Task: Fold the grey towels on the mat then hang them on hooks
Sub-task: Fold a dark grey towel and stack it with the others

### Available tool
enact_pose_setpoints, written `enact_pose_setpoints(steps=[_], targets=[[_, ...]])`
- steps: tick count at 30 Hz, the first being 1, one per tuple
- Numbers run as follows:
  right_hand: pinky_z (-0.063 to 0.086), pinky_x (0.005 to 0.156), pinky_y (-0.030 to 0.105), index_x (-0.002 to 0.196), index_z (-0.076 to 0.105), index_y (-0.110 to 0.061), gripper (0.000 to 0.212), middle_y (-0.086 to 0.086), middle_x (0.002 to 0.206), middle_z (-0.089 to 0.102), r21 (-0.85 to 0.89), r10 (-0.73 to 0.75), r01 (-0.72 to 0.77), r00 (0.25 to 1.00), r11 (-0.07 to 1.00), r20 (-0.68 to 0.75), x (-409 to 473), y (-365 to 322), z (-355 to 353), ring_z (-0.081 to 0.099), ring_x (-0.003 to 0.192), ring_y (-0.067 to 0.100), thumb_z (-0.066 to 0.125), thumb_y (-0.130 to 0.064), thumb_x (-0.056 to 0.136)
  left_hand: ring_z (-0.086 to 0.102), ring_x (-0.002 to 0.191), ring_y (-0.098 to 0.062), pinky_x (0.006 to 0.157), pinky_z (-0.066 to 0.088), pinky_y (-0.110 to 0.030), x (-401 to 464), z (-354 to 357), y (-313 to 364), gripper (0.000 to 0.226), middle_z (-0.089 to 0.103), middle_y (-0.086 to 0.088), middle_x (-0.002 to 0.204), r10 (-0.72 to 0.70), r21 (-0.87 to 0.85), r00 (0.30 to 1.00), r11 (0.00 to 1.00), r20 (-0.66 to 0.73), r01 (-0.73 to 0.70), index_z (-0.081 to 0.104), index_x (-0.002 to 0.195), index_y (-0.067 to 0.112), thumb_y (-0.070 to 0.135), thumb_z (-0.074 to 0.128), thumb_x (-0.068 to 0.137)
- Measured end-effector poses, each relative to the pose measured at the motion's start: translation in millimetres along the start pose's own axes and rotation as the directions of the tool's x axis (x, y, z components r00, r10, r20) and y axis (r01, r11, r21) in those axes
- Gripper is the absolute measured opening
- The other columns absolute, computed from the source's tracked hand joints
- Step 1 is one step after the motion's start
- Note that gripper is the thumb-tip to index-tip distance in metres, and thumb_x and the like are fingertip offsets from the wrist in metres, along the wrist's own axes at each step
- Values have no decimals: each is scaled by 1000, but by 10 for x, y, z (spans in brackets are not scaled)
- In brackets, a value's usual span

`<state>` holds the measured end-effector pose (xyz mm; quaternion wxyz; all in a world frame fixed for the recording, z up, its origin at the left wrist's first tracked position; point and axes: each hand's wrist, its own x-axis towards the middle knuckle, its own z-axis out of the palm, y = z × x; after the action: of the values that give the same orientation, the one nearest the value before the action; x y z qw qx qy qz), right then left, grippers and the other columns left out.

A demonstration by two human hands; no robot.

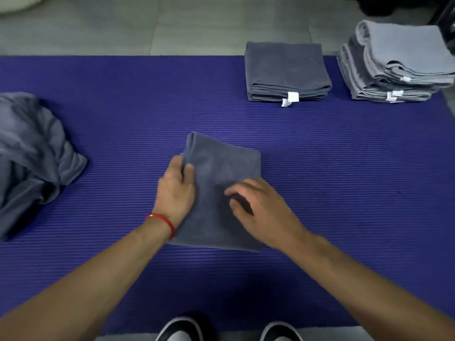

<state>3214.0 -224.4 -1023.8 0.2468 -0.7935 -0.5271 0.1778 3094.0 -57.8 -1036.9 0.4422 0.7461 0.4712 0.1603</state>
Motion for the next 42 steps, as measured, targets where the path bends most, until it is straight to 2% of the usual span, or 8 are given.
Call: enact_pose_setpoints(steps=[6,12,19,22,27,32,40,42], targets=[[13,126,49,162,14,-32,59,-8,170,-10,-335,7,89,962,938,275,-408,431,510,-14,156,11,21,-50,107,61,94,-48,71,37,-45,201,-81,-614,30,66,-22,101,-4,556,991,828,134,-72,38,112,13,42,38,104],[20,125,52,158,31,-24,56,2,169,14,-388,-54,109,987,915,149,-126,340,366,9,157,20,29,-44,106,62,89,-44,68,37,-42,145,-104,-656,29,67,-17,98,76,494,991,861,107,-120,43,121,17,41,34,106],[10,126,55,161,-13,-31,71,-10,167,-23,-400,185,-83,957,913,223,382,696,384,-9,157,24,15,-62,103,64,94,-44,71,42,-45,272,-127,-630,38,67,-18,104,34,614,988,780,151,-120,35,137,21,43,35,105],[8,126,55,161,-15,-29,73,-8,167,-25,-353,203,-116,954,928,220,332,565,399,-10,157,25,21,-59,104,52,116,-42,83,46,-55,371,-123,-430,69,46,-19,135,-26,633,988,771,151,-77,12,156,24,32,52,100],[14,125,58,156,27,-4,88,21,168,5,-306,396,-385,918,871,-29,-244,310,612,9,156,37,32,-69,98,29,145,-39,113,30,-59,760,-89,-203,70,32,-17,158,434,690,802,428,410,-584,31,156,13,11,55,90],[40,100,50,118,61,-18,63,4,125,55,-228,479,-495,869,839,-126,-629,102,713,50,118,27,51,-71,86,36,142,-35,114,32,-49,1142,25,-77,62,37,-15,155,116,624,729,438,675,-647,27,157,14,21,53,102],[43,56,18,99,48,-23,25,-10,81,64,343,630,-625,768,701,111,-415,-141,387,63,70,7,68,-32,89,60,107,-28,80,42,-28,1242,-12,326,35,65,-8,118,-83,663,742,523,665,-536,64,118,15,24,73,86],[50,64,26,97,53,-26,24,-8,85,68,431,666,-630,741,646,84,-389,-79,229,66,78,13,72,-29,83,63,99,-24,82,48,-30,1260,-143,355,26,69,-4,110,-151,628,745,659,650,-414,68,106,19,23,75,82]])
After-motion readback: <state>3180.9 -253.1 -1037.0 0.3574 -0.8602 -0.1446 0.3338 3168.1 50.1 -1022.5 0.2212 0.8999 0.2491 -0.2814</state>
